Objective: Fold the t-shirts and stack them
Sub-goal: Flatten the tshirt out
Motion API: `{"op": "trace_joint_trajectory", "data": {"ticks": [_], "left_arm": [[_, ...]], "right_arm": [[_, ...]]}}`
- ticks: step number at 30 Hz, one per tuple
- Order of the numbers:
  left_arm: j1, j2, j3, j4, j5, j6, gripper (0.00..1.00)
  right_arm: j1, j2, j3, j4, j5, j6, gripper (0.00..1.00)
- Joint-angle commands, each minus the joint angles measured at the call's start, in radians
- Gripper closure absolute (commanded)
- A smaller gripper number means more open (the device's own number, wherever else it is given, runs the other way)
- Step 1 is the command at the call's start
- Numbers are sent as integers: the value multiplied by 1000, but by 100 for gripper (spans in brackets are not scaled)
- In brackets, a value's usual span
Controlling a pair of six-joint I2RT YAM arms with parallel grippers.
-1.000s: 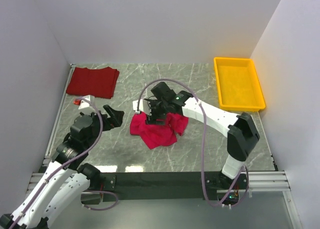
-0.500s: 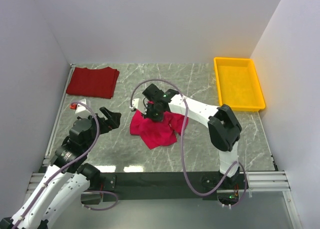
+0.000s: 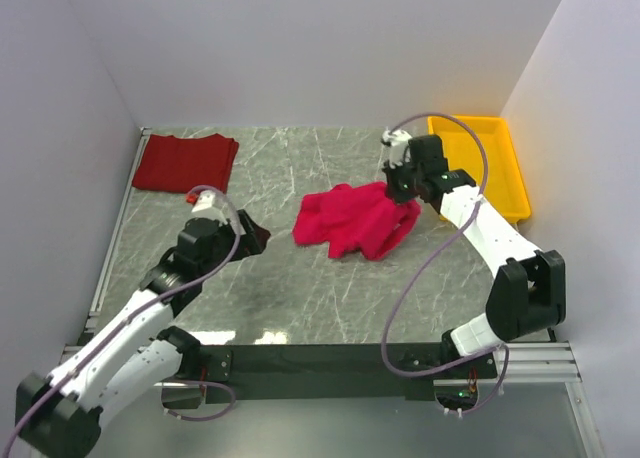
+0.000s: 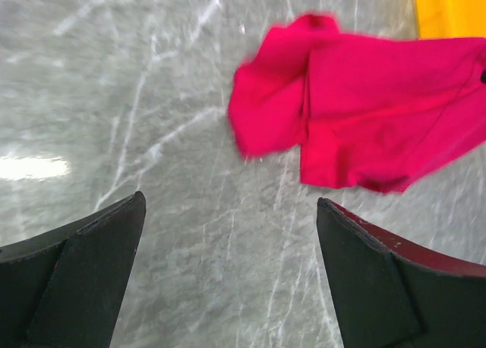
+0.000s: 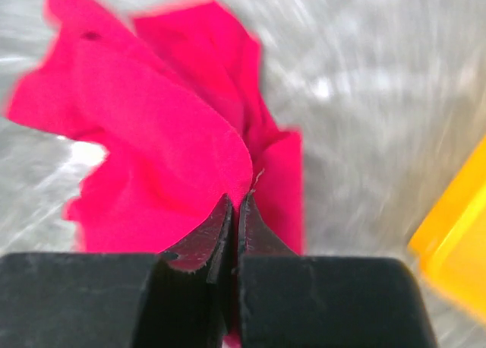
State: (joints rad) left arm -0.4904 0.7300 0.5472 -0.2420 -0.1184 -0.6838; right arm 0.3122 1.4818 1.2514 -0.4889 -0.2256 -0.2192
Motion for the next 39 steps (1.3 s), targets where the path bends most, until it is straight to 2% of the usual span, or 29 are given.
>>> {"op": "trace_joint_trajectory", "data": {"ticks": [1,3,5,6,9,11,12,13,16,17,18,20,22,24,28,32,39], "left_arm": [[6,109,8,161,95,44,1],[6,205,23,197,111,58,0],[4,271,45,234,138,78,1],[4,334,54,236,151,89,1],[6,451,100,271,200,116,4],[4,492,128,268,227,133,7],[6,514,134,265,235,141,8],[6,519,137,262,232,144,8],[4,496,129,256,215,148,7],[6,485,123,253,209,148,7],[6,465,119,247,201,144,7],[4,432,103,244,191,135,7],[4,405,83,245,184,116,7],[4,369,71,245,172,95,6],[6,296,39,196,152,72,6],[7,221,19,158,137,67,6],[7,151,-26,133,123,44,5]], "right_arm": [[-68,12,-96,104,110,216,100],[-91,41,-116,90,106,253,100],[-108,101,-104,66,75,253,92],[-113,119,-96,43,65,230,80],[-127,127,-72,21,28,137,63],[-128,59,-76,21,-23,-2,52],[-131,25,-82,21,-49,-59,37],[-131,-41,-87,16,-81,-121,33],[-130,-148,-110,-34,-213,-363,32],[-130,-166,-128,-55,-319,-497,32],[-128,-179,-133,-165,-384,-597,32],[-104,-196,-165,-264,-483,-826,32],[-18,-196,-197,-344,-466,-913,32],[97,-204,-265,-267,-378,-884,33],[229,-164,-340,-79,-206,-734,34],[251,-95,-336,12,-109,-635,37],[269,-42,-345,90,-3,-638,38]]}}
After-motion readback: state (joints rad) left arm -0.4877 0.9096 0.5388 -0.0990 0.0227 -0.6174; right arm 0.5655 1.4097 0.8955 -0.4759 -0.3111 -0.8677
